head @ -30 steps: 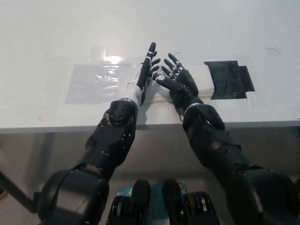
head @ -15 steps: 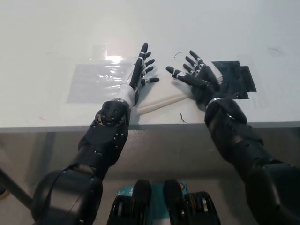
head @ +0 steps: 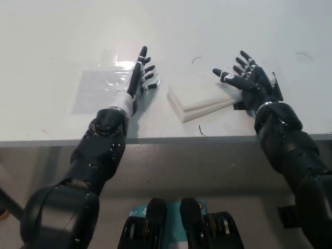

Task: A stack of napkins is kept in the middle of the table close to the robot and the robot places both its hands sideways on the stack. Then it moves its hands away from each other while pressing down on the napkins to make them smooth

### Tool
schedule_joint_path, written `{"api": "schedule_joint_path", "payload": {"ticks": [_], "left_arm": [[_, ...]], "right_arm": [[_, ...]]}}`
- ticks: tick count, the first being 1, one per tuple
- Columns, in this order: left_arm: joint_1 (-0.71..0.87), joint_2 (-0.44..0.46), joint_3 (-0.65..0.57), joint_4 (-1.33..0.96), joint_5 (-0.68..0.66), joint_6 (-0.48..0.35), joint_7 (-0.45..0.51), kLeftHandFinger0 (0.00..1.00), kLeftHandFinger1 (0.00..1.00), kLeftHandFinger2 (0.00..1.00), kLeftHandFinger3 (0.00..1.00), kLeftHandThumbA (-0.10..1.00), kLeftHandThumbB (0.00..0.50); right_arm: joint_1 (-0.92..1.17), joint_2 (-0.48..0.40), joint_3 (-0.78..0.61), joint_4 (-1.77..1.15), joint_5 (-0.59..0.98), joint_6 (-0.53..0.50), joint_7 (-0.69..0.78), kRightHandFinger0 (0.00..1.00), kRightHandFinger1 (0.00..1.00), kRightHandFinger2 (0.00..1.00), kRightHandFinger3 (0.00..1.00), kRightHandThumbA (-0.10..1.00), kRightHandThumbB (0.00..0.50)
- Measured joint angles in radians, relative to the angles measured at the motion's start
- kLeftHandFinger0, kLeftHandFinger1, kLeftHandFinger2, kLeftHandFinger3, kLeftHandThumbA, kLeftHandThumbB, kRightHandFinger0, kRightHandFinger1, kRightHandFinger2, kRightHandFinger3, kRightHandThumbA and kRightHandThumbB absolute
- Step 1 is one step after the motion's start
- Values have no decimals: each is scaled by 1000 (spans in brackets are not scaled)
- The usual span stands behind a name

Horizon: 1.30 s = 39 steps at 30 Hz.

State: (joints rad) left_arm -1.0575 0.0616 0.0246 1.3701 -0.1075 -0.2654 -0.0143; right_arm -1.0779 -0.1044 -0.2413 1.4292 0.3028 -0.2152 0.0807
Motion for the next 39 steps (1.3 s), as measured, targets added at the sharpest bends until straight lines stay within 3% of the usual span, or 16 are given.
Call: {"api": "schedule_joint_path", "payload": {"ticks": [11,13,19,22,26,31,34,39], "left_arm": [[13,94,40,-25,-2,1,-38,1000,1000,1000,1000,1000,443],[23,108,43,-47,-3,0,-46,1000,1000,1000,1000,1000,411],[121,113,61,-292,-21,7,-76,1000,1000,1000,1000,1000,389],[173,105,60,-413,-25,24,-79,1000,1000,1000,1000,1000,330],[263,88,57,-588,-28,47,-80,1000,1000,1000,1000,1000,347],[369,67,44,-784,-28,74,-80,1000,1000,1000,1000,1000,372],[432,53,34,-899,-28,92,-81,1000,1000,1000,1000,1000,364],[514,31,12,-1083,-27,119,-81,1000,1000,1000,1000,1000,345]], "right_arm": [[4,-10,-55,-5,16,-20,-1,1000,1000,1000,1000,1000,319],[5,-10,-68,-8,21,-26,1,1000,1000,1000,1000,1000,331],[20,4,-97,-32,40,-56,25,1000,1000,1000,1000,1000,307],[32,20,-99,-52,44,-69,31,1000,1000,1000,1000,1000,271],[60,48,-98,-101,44,-88,36,1000,1000,1000,1000,1000,232],[114,105,-95,-179,44,-106,37,1000,1000,1000,1000,1000,258],[152,148,-91,-236,44,-123,37,1000,1000,1000,1000,1000,225],[211,234,-75,-319,44,-144,37,1000,1000,1000,1000,1000,226]]}}
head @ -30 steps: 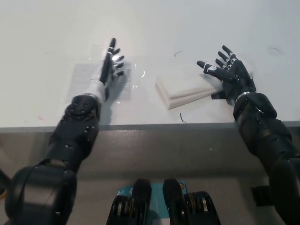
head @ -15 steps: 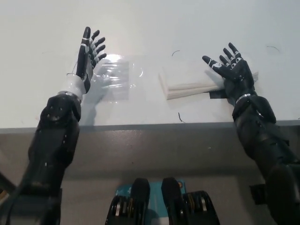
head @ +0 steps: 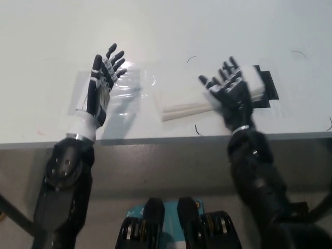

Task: A stack of napkins is kept in the middle of the table close to the robot and the robot places both its hands sideways on the stack. Then it moves its hands away from each other while pressing down on the napkins to make them smooth

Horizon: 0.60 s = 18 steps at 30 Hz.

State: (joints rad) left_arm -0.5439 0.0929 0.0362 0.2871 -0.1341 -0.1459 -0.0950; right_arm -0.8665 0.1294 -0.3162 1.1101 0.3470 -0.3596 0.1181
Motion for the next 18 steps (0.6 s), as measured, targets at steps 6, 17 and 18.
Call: {"api": "schedule_joint_path", "payload": {"ticks": [6,17,18], "left_arm": [[70,-18,-39,-235,2,36,-1,1000,1000,1000,1000,1000,386],[211,-17,-48,-324,2,45,-9,1000,1000,1000,1000,1000,388],[223,-17,-48,-325,2,45,-10,1000,1000,1000,1000,1000,387]], "right_arm": [[114,110,78,-151,-15,-18,3,1000,1000,1000,1000,1000,284],[385,120,168,-572,-57,4,1,1000,1000,1000,1000,1000,354],[399,114,168,-602,-59,7,1,1000,1000,1000,1000,1000,340]]}}
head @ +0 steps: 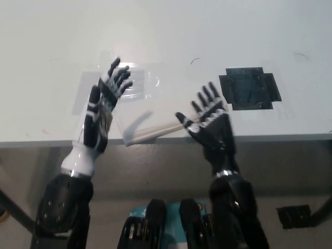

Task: A stack of napkins is kept in the middle of the table close to the robot and the robot places both its hands sideways on the stack. Then it moves its hands away from each other while pressing down on the napkins to make them smooth

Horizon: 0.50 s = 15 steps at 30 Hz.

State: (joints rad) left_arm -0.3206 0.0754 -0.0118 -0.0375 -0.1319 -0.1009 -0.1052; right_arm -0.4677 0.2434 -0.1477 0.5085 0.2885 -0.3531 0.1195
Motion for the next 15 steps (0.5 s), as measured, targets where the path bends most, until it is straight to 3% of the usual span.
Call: {"api": "schedule_joint_path", "payload": {"ticks": [3,7,10,12,14,15], "left_arm": [[42,1,0,-1,0,0,-1,1000,1000,1000,1000,1000,382],[92,11,0,-11,0,0,-3,1000,1000,1000,1000,1000,375],[127,17,0,-29,0,0,-5,1000,1000,1000,1000,1000,391],[153,22,-1,-43,0,1,-7,1000,1000,1000,1000,1000,392],[174,27,-1,-57,0,1,-7,1000,1000,1000,1000,1000,392],[186,29,-1,-66,0,0,-8,1000,1000,1000,1000,1000,391]], "right_arm": [[38,-29,0,-108,-9,13,-1,1000,1000,1000,1000,1000,354],[67,-72,0,-246,-18,30,-3,1000,1000,1000,1000,1000,329],[77,-108,-1,-341,-21,44,-3,1000,1000,1000,1000,1000,358],[85,-135,-1,-413,-22,55,-3,1000,1000,1000,1000,1000,409],[98,-155,-1,-480,-23,62,-3,1000,1000,1000,1000,1000,416],[107,-165,0,-514,-23,66,-3,1000,1000,1000,1000,1000,392]]}}
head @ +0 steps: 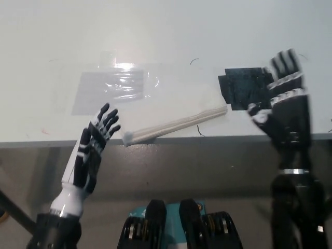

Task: A stack of napkins is kept in the middle of the table close to the robot and the robot places both its hands sideways on the stack. Then it moves its hands away from each other while pressing down on the napkins to make them smooth

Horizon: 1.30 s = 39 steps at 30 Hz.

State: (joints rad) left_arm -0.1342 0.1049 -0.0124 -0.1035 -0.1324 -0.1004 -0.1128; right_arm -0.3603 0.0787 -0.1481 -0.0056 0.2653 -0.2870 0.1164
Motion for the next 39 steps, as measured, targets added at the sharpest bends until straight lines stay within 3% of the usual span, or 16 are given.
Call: {"api": "schedule_joint_path", "payload": {"ticks": [4,6,7,9,11,14,16,17,20,23,25,26,32,36,39], "left_arm": [[50,5,-2,-41,0,0,-2,1000,1000,1000,1000,1000,359],[80,10,-6,-65,0,-2,-4,1000,1000,1000,1000,1000,376],[99,14,-9,-82,0,-3,-6,1000,1000,1000,1000,1000,379],[142,23,-17,-121,0,-10,-15,1000,1000,1000,1000,1000,376],[202,40,-32,-179,0,-24,-25,1000,1000,1000,1000,1000,363],[289,64,-46,-231,0,-65,-45,1000,1000,1000,1000,1000,384],[344,75,-51,-233,2,-101,-58,1000,1000,1000,1000,1000,352],[350,76,-52,-232,2,-105,-59,1000,1000,1000,1000,1000,320],[389,83,-61,-169,5,-172,-76,1000,1000,1000,1000,1000,318],[389,82,-63,-72,21,-221,-77,1000,1000,1000,1000,1000,316],[381,81,-63,-2,34,-247,-76,1000,1000,1000,1000,1000,332],[372,81,-63,42,45,-257,-76,1000,1000,1000,1000,1000,317],[337,62,-61,80,64,-254,-74,1000,1000,1000,1000,1000,240],[335,42,-58,78,67,-228,-74,1000,1000,1000,1000,1000,248],[338,38,-58,78,70,-205,-74,1000,1000,1000,1000,1000,219]], "right_arm": [[70,-25,13,-141,0,20,1,1000,1000,1000,1000,1000,323],[132,-32,34,-220,-1,28,2,1000,1000,1000,1000,1000,307],[172,-35,51,-259,-2,29,4,1000,1000,1000,1000,1000,353],[260,-42,91,-330,-8,29,9,1000,1000,1000,1000,1000,346],[374,-51,148,-401,-19,28,22,1000,1000,1000,1000,1000,315],[522,-58,209,-425,-68,-3,38,1000,1000,1000,1000,1000,282],[594,-62,233,-362,-112,-39,43,1000,1000,1000,1000,1000,264],[599,-63,236,-347,-119,-45,44,1000,1000,1000,1000,1000,253],[613,-79,249,-175,-160,-83,51,1000,1000,1000,1000,1000,239],[597,-83,251,-54,-180,-95,52,1000,1000,1000,1000,1000,190],[579,-83,250,-5,-190,-98,52,1000,1000,1000,1000,1000,190],[564,-83,250,27,-196,-99,51,1000,1000,1000,1000,1000,201],[507,-83,249,85,-205,-104,51,1000,1000,1000,1000,1000,194],[499,-83,248,92,-205,-108,50,1000,1000,1000,1000,1000,192],[506,-83,248,94,-205,-115,50,1000,1000,1000,1000,1000,198]]}}
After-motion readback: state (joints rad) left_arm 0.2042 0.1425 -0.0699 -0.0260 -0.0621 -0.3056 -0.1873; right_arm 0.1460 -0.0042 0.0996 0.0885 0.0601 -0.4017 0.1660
